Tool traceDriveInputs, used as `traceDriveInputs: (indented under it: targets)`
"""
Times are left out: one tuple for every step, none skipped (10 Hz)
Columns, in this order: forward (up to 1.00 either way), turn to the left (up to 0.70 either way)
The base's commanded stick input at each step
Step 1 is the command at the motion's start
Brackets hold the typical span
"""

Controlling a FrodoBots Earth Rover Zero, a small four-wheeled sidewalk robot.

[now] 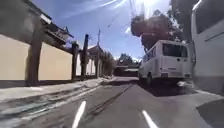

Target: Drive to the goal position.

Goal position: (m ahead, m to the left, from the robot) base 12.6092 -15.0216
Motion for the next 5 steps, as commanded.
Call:
traceDriveInputs:
  targets:
    - [1.00, -0.29]
    - [1.00, 0.07]
    - [1.00, 0.00]
    - [1.00, 0.00]
    - [1.00, 0.03]
